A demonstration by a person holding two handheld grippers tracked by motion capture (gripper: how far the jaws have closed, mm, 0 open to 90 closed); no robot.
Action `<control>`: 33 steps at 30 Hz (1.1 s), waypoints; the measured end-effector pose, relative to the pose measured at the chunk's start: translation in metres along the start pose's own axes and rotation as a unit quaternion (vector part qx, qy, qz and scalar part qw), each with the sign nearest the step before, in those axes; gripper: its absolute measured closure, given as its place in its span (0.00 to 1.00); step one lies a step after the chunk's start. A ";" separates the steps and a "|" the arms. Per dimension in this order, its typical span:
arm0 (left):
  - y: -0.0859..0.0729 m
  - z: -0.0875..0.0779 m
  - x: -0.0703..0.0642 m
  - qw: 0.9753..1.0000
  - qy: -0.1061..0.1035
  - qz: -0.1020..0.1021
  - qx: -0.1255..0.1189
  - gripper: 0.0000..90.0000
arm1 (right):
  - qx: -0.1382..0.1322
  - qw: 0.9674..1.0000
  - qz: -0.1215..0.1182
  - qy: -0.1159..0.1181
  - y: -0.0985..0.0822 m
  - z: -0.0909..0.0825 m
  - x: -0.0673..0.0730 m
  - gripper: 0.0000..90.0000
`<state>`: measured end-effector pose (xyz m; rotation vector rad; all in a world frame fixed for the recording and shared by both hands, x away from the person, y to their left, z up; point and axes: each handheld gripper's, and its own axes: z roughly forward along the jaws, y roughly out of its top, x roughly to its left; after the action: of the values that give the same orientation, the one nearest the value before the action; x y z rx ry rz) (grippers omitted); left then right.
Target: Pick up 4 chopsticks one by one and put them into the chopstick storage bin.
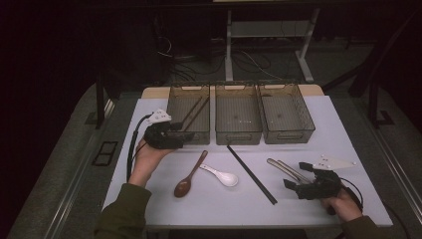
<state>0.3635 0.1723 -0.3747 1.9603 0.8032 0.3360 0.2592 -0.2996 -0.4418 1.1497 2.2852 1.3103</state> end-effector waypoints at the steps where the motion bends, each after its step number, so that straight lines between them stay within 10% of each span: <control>1: -0.003 -0.001 -0.002 1.000 -0.002 -0.001 0.000 0.35 | 0.000 1.000 0.000 0.000 0.000 0.000 0.000 0.10; 33: -0.073 -0.022 -0.066 0.998 -0.046 0.039 -0.008 0.00 | 0.003 1.000 0.001 -0.024 0.005 -0.001 0.010 0.10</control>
<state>0.2740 0.1677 -0.4203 1.9802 0.6635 0.2949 0.2547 -0.2912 -0.4359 1.1724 2.2557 1.2631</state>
